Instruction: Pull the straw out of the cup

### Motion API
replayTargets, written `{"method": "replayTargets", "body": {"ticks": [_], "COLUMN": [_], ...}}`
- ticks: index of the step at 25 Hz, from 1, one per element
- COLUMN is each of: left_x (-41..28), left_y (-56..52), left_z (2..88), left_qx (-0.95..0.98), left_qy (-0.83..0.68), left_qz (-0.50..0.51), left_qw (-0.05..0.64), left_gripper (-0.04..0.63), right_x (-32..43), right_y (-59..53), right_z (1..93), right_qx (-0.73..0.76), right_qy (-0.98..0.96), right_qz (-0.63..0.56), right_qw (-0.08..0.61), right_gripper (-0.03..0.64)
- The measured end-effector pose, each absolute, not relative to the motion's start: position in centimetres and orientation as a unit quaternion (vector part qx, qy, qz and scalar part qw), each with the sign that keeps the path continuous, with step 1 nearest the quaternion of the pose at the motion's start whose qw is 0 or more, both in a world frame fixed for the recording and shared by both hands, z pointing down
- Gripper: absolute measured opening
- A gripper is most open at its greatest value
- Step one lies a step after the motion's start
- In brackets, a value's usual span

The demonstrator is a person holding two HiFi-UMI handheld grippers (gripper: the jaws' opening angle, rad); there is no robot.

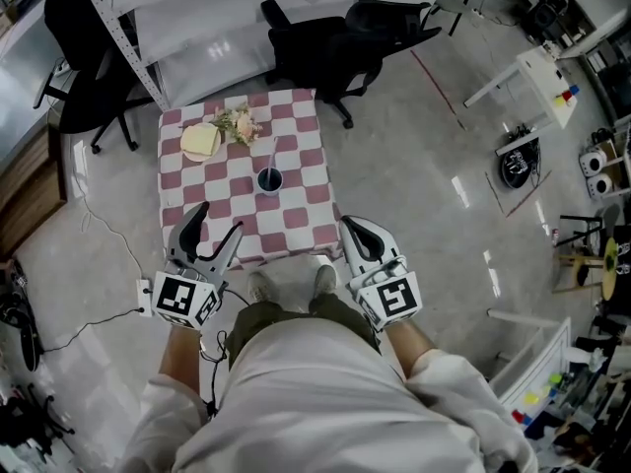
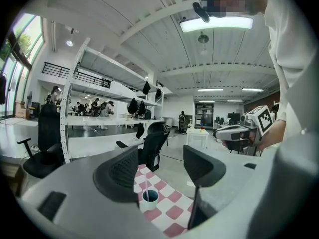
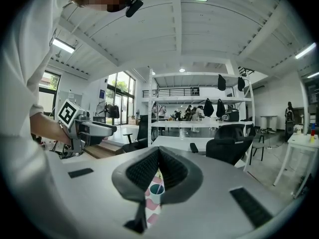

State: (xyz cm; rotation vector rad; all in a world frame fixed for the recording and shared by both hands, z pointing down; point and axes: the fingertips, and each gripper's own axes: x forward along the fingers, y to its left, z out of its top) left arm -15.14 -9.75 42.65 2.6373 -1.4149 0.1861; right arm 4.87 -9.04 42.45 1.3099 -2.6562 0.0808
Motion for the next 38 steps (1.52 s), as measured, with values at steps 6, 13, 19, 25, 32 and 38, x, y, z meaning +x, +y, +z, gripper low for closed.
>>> {"method": "replayTargets", "body": {"ticks": [6, 13, 19, 25, 32, 38], "left_x": [-15.0, -13.9, -12.3, -11.2, -10.5, -10.3], "left_y": [-11.1, -13.7, -16.0, -18.1, -20.3, -21.7], "left_z": [44.4, 47.8, 50.9, 54.2, 58.5, 61.6], "left_qx": [0.870, 0.869, 0.872, 0.872, 0.866, 0.858], "left_qy": [-0.480, -0.474, -0.461, -0.451, -0.445, -0.443], "left_qz": [0.078, 0.097, 0.120, 0.142, 0.168, 0.188], "left_qw": [0.082, 0.102, 0.112, 0.129, 0.156, 0.179], "left_gripper": [0.272, 0.272, 0.272, 0.272, 0.270, 0.270], "right_x": [6.1, 8.2, 10.0, 10.8, 11.6, 12.7], "right_y": [-9.5, -9.7, -10.0, -10.3, -10.7, -10.7], "right_z": [42.8, 42.9, 43.4, 43.4, 43.6, 43.9], "right_qx": [0.443, 0.458, 0.475, 0.483, 0.490, 0.499], "right_qy": [-0.891, -0.883, -0.873, -0.868, -0.863, -0.856], "right_qz": [0.031, 0.032, 0.036, 0.039, 0.041, 0.045], "right_qw": [0.094, 0.100, 0.106, 0.110, 0.117, 0.124], "right_gripper": [0.005, 0.005, 0.005, 0.005, 0.005, 0.005]}}
